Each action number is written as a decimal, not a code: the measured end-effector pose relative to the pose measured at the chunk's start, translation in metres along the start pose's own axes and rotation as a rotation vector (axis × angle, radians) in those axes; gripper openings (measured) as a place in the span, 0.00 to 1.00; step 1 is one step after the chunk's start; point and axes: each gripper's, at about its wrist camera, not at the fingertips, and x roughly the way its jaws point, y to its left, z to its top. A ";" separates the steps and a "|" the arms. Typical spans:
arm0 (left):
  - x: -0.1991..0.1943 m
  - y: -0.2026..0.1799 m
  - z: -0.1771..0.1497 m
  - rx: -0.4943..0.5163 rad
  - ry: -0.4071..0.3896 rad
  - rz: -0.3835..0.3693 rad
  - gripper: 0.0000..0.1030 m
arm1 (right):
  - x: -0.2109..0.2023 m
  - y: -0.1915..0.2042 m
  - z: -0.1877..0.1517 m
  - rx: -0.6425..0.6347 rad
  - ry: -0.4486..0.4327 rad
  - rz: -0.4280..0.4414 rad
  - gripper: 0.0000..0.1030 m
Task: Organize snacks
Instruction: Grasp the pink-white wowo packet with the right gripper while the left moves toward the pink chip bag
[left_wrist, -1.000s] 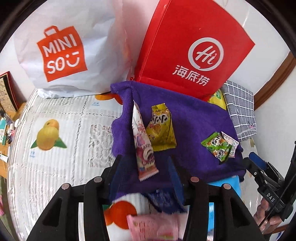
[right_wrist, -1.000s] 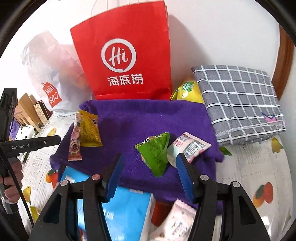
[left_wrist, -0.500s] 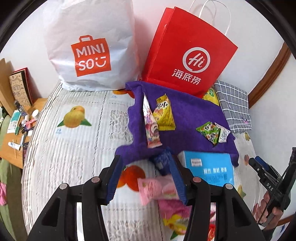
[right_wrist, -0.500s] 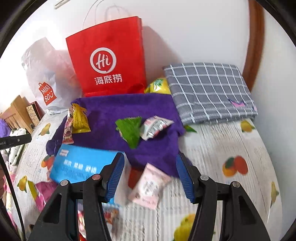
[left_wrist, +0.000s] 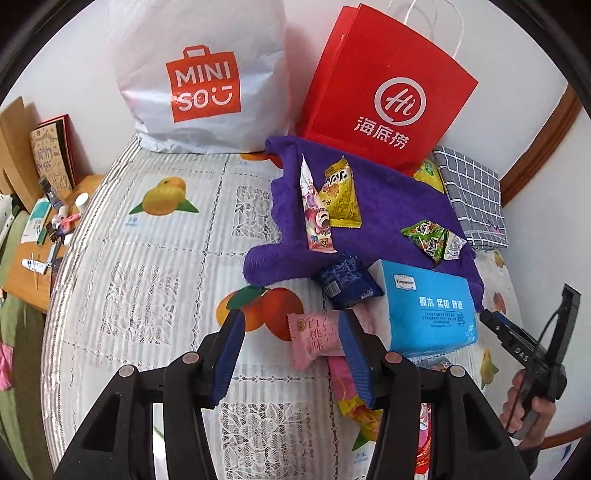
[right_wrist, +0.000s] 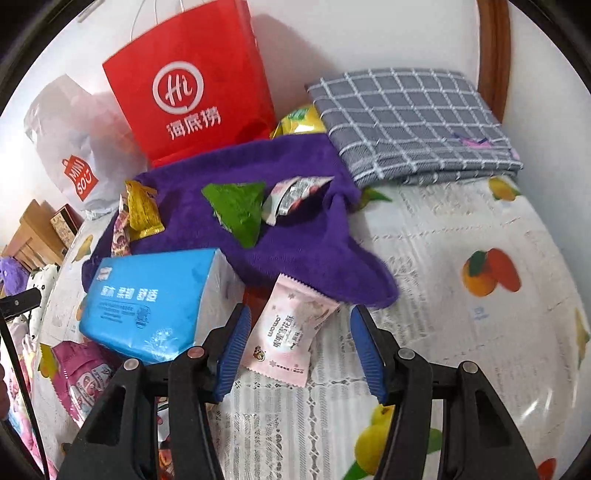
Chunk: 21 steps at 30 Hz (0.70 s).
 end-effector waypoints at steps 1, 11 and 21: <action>0.002 0.000 -0.001 0.001 0.004 0.004 0.49 | 0.003 0.001 -0.001 0.001 0.006 0.002 0.55; 0.008 0.004 -0.007 -0.006 0.022 0.009 0.49 | 0.035 0.004 -0.006 0.020 0.060 0.014 0.55; 0.012 0.003 -0.006 -0.005 0.032 0.002 0.49 | 0.040 -0.001 -0.003 0.020 0.066 0.032 0.54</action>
